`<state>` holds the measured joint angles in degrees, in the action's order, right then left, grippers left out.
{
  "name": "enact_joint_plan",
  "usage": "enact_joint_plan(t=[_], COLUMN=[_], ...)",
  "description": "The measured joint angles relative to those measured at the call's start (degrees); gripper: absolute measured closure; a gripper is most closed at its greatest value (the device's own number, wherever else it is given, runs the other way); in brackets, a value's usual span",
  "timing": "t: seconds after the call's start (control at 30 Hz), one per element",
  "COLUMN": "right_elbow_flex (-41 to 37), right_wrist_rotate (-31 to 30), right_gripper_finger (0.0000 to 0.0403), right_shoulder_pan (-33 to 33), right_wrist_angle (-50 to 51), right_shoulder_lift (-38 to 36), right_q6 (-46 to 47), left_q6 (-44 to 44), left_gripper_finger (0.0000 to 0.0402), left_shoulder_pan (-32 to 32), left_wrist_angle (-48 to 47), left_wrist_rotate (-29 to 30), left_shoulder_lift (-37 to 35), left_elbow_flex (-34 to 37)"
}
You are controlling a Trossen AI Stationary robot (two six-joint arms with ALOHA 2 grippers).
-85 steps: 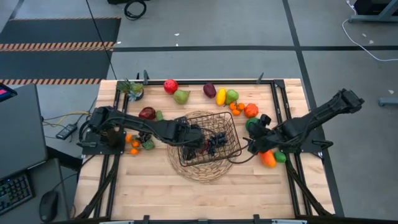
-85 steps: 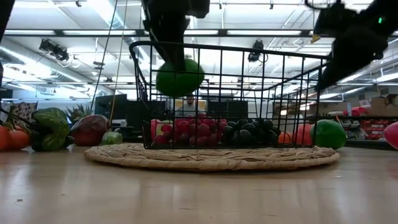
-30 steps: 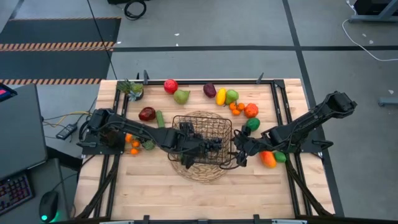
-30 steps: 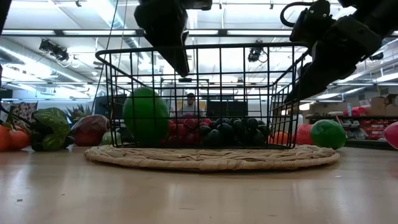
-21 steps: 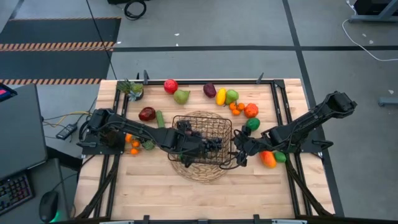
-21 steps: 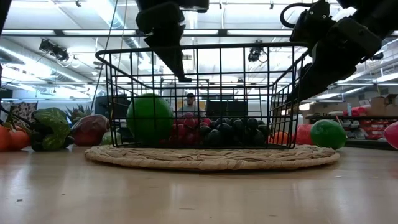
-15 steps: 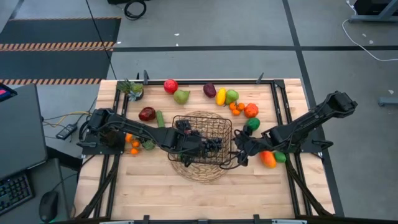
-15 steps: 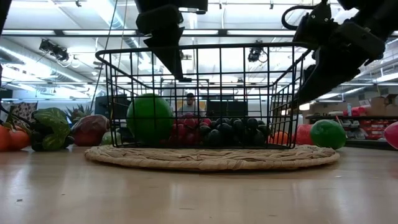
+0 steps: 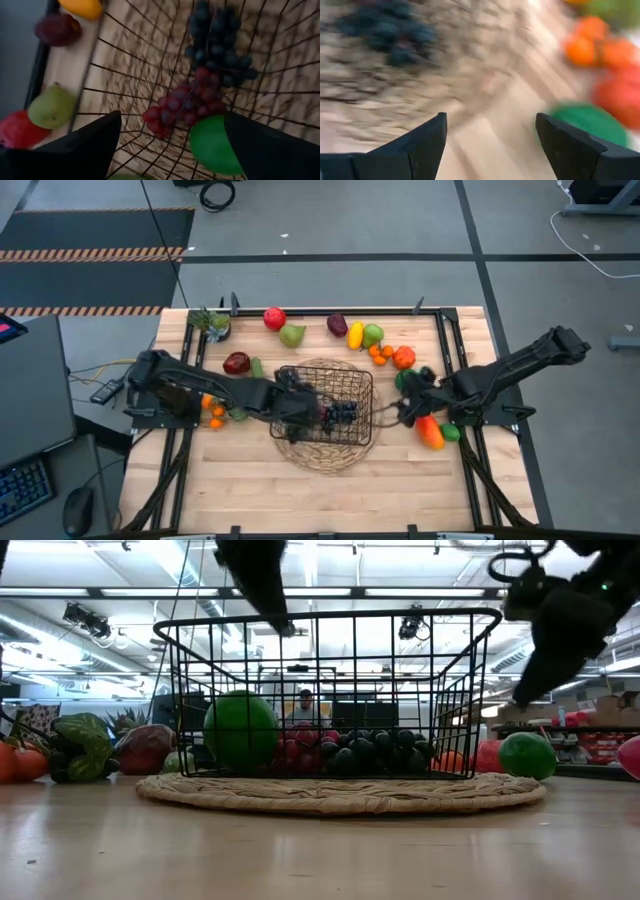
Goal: Build produce basket
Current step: Put the yellow red mango into the black wire basket
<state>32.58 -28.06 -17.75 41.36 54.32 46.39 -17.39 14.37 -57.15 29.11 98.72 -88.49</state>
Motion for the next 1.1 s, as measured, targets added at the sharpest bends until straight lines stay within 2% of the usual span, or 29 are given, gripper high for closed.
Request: enact_joint_plan(t=[0.1,0.23,0.3,0.47,0.63,0.77,0.9,1.1], right_elbow_flex=[0.0,0.0,0.0,0.0,1.2,1.5,1.5,1.5], right_wrist_rotate=[1.3,6.5,10.6,20.5,24.5,25.8,29.5,29.9], right_gripper_finger=[0.0095,0.0095,0.0095,0.0095,0.0095,0.0095,0.0095,0.0095], right_shoulder_pan=[0.9,0.7,0.0,-2.9,-4.5,-5.8,-7.3,-9.0], right_wrist_angle=[8.0,12.3,12.8,17.0,17.9,18.6,18.4,16.3], right_shoulder_lift=[-2.5,-4.1,-4.1,-3.7,-3.7,-3.0,-0.1,5.1], right_q6=[5.8,10.5,12.2,17.0,19.8,22.7,25.7,29.1], left_q6=[0.5,2.4,4.3,7.8,10.9,11.9,10.8,12.0], left_gripper_finger=[0.0057,0.0064,0.0065,0.0065,0.0065,0.0065,0.0065,0.0065], left_shoulder_pan=[0.0,0.5,1.0,1.8,1.6,1.7,2.2,2.7], left_wrist_angle=[0.7,5.4,11.5,28.5,44.9,55.3,59.5,59.2], left_wrist_rotate=[1.3,2.3,2.3,2.0,2.2,2.2,2.3,2.2], left_shoulder_lift=[-4.2,-8.7,-11.1,-16.8,-20.9,-21.6,-20.8,-19.0], left_elbow_flex=[0.0,0.5,3.2,15.1,24.4,28.6,30.0,30.3])
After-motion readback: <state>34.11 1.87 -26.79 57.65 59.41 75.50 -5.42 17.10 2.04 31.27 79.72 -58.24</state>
